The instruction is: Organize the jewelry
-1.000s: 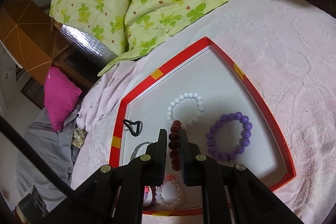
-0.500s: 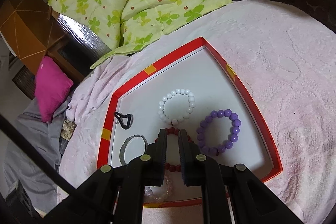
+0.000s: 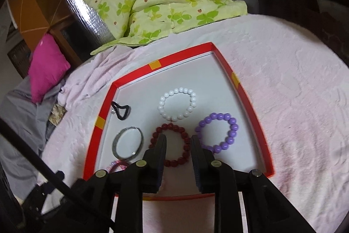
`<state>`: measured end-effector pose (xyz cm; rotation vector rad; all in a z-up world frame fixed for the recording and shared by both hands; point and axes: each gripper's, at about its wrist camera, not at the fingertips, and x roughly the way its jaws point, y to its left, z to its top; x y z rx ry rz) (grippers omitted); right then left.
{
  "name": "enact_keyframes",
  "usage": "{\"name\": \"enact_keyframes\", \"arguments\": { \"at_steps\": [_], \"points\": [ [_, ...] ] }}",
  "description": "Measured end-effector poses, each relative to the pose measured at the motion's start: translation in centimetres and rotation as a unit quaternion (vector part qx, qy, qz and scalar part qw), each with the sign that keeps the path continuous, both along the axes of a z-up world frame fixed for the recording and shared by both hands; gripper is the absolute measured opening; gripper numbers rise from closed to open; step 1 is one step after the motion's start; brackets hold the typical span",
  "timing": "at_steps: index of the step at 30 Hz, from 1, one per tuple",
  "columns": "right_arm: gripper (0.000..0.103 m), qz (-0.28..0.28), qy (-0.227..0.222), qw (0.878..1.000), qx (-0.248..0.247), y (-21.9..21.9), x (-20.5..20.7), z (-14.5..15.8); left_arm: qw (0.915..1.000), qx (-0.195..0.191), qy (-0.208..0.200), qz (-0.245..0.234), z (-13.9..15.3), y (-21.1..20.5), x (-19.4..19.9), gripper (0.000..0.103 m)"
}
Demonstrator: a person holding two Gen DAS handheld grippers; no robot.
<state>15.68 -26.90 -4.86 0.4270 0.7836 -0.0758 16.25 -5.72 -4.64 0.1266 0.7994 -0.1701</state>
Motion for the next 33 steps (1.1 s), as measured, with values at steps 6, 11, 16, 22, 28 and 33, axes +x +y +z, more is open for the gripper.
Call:
{"name": "enact_keyframes", "arguments": {
  "at_steps": [6,11,16,22,28,33],
  "points": [
    [0.027,-0.003,-0.002,1.000,-0.031,-1.0,-1.6,1.0,1.0000,0.004,-0.006,0.001,0.2,-0.5,-0.6,0.076],
    [0.061,-0.005,-0.020,0.997,-0.077,-0.9,-4.5,2.9,1.0000,0.002,-0.006,-0.003,1.2,-0.9,-2.0,0.076],
    [0.061,0.007,-0.039,0.992,-0.116,0.5,-8.5,5.2,0.9997,-0.019,-0.012,-0.005,3.8,-0.3,-4.8,0.076],
    [0.066,0.010,-0.064,0.989,-0.135,2.5,-14.1,6.0,0.9978,-0.019,-0.064,0.003,6.7,1.3,-8.9,0.076],
    [0.069,-0.001,-0.091,0.984,-0.152,4.0,-17.2,6.0,0.9961,0.021,-0.085,-0.001,6.5,2.5,-10.7,0.076],
    [0.069,0.011,-0.082,0.985,-0.153,5.5,-15.7,5.3,0.9955,0.036,-0.088,-0.003,5.8,3.3,-10.6,0.076]
  ]
}}
